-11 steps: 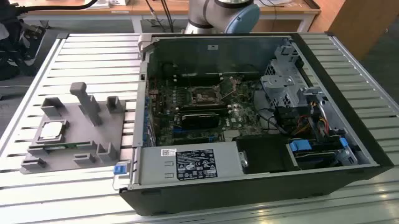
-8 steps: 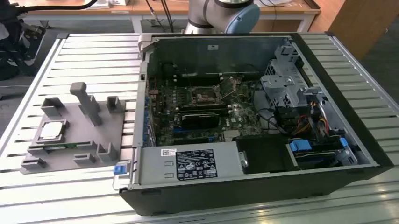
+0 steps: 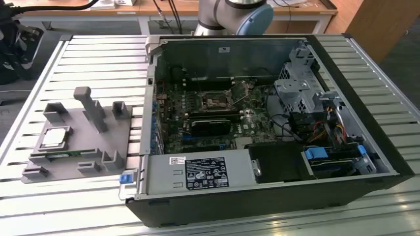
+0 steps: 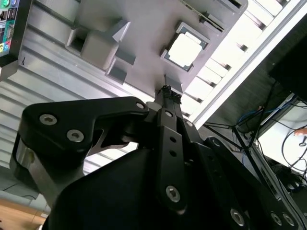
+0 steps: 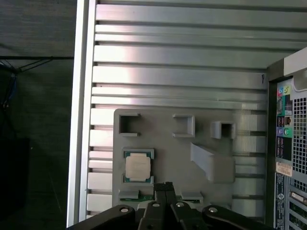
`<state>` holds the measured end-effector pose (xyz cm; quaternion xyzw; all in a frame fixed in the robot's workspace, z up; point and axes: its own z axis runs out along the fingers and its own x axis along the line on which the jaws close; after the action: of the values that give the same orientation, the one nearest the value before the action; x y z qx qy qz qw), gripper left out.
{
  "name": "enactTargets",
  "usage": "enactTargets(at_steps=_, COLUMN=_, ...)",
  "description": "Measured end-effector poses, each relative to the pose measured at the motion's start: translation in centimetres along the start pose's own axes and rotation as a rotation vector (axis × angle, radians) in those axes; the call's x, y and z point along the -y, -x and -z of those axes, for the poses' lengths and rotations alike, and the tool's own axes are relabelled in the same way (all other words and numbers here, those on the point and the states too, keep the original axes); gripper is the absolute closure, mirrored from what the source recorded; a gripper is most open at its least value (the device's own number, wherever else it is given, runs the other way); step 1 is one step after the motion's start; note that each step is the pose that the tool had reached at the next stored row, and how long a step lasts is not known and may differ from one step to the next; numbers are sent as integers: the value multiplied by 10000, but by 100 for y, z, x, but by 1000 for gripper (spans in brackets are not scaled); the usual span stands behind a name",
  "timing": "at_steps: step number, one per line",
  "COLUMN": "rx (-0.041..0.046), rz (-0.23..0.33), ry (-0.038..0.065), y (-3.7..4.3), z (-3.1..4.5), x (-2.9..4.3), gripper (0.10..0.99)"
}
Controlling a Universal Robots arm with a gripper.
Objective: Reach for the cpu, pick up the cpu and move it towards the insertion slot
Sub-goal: 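Pick up the cpu and move it towards the insertion slot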
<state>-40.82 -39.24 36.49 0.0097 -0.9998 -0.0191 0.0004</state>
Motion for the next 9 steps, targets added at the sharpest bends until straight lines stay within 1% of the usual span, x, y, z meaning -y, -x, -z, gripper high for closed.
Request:
enactTargets(at_steps=6, rx=0, rz=10, ry=1, y=-194, z=-8, x=1, gripper=980)
enactTargets(at_steps=7, rx=0, rz=12, ry=1, y=-211, z=-13, x=2, gripper=980)
enactTargets(at_steps=9, rx=0, rz=20, ry=0, y=-217, z=-23, x=4, gripper=980)
